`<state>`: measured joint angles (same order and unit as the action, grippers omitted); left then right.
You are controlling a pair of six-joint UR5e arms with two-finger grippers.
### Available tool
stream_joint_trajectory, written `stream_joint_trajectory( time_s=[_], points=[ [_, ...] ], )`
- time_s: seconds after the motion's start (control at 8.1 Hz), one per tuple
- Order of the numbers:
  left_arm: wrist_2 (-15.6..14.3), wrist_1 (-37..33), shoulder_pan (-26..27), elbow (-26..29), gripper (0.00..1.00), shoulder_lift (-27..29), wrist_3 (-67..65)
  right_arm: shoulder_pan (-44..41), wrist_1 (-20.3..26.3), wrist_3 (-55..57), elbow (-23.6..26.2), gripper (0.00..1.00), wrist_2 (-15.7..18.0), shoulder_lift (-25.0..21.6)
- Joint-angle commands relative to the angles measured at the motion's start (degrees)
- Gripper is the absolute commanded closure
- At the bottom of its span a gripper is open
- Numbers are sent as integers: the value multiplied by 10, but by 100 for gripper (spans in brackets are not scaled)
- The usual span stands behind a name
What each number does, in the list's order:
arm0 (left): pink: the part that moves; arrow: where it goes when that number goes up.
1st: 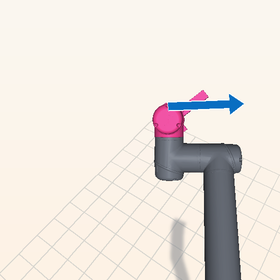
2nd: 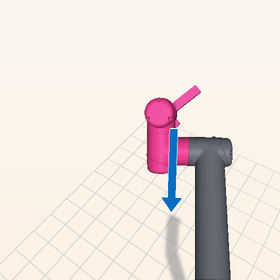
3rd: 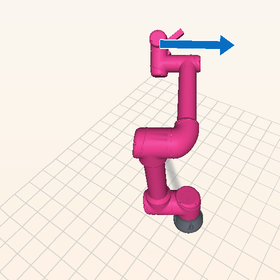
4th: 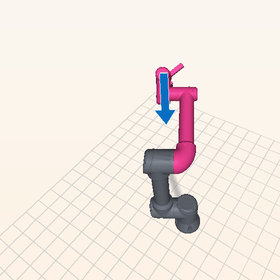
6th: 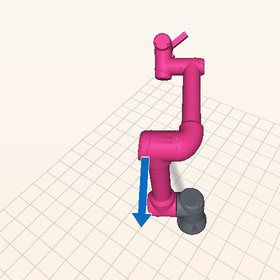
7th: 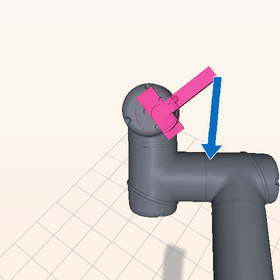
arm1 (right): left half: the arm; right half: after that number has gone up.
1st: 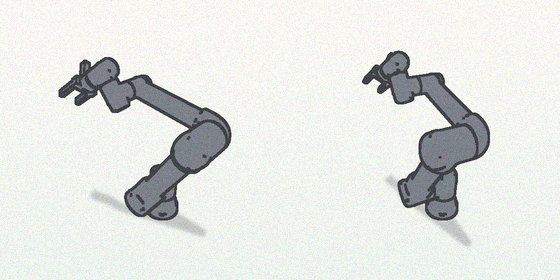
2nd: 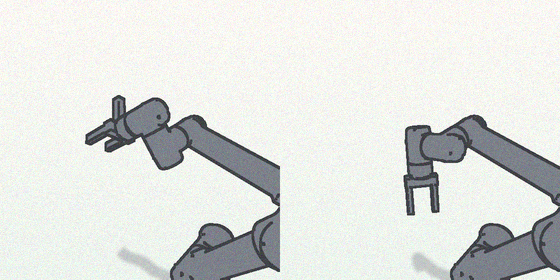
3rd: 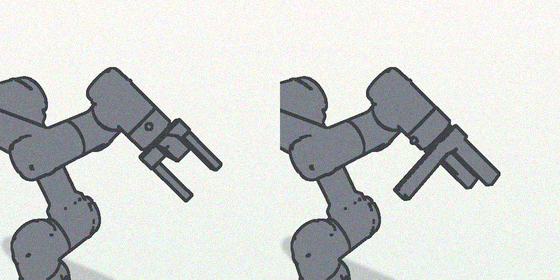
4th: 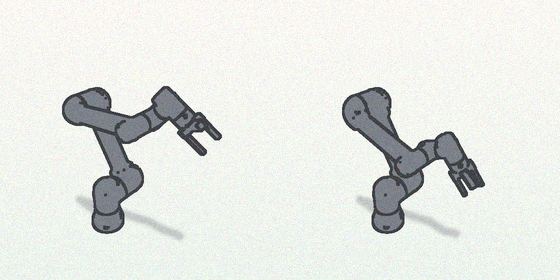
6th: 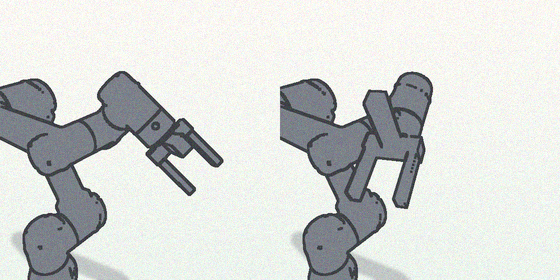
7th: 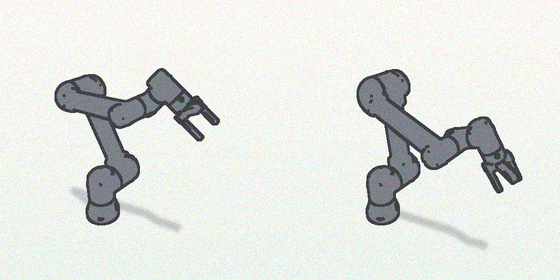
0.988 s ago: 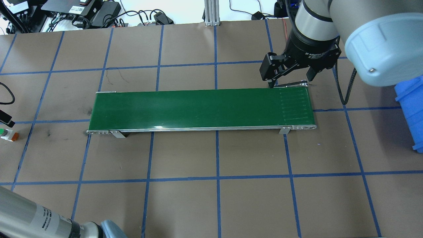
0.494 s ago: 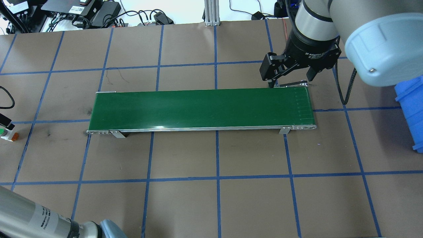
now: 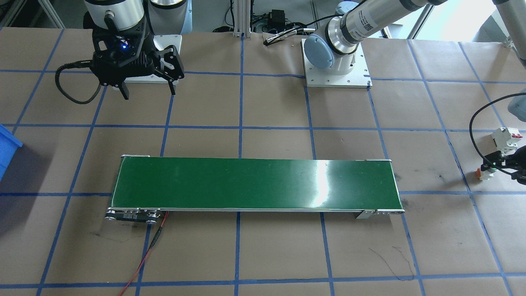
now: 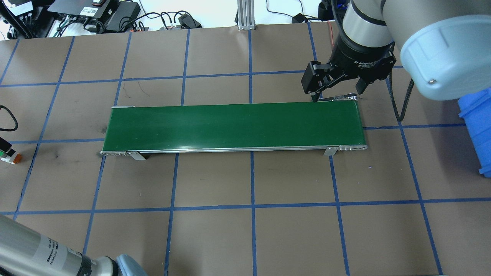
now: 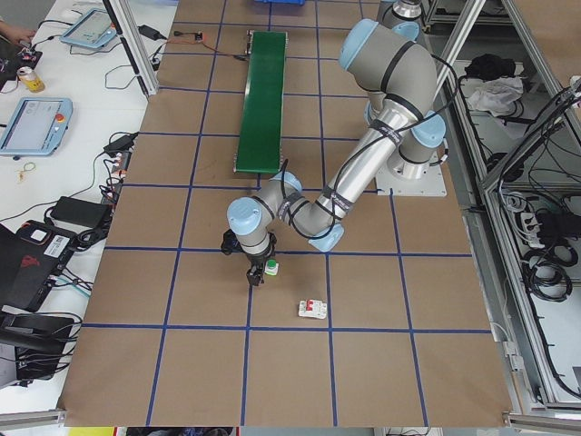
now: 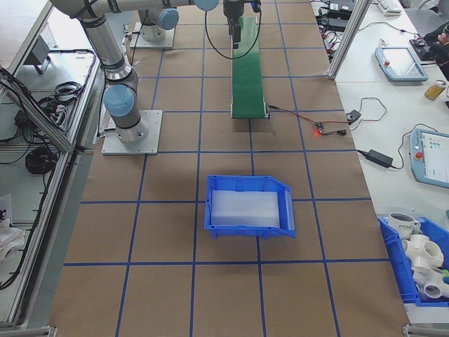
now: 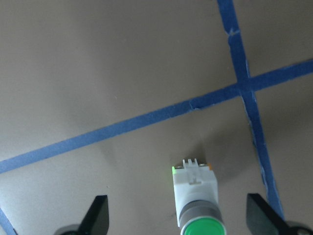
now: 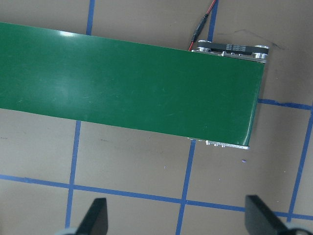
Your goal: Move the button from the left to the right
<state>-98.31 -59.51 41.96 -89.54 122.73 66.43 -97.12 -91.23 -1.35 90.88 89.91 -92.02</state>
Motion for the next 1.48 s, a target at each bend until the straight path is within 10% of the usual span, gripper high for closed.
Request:
stream_joint_trajectory(
  time_s=[0.0, 0.25, 0.62, 1.36],
  points=[
    [-5, -1, -4, -6, 0, 4, -1, 0, 0, -1, 0, 0, 0, 0],
    [-3, 0, -10, -19, 11, 4, -3, 0, 0, 0, 0, 0, 0, 0],
    [-3, 0, -12, -13, 73, 3, -1, 0, 0, 0, 0, 0, 0, 0],
    [21, -32, -8, -8, 100, -50, -16, 0, 0, 0, 0, 0, 0, 0]
  ],
)
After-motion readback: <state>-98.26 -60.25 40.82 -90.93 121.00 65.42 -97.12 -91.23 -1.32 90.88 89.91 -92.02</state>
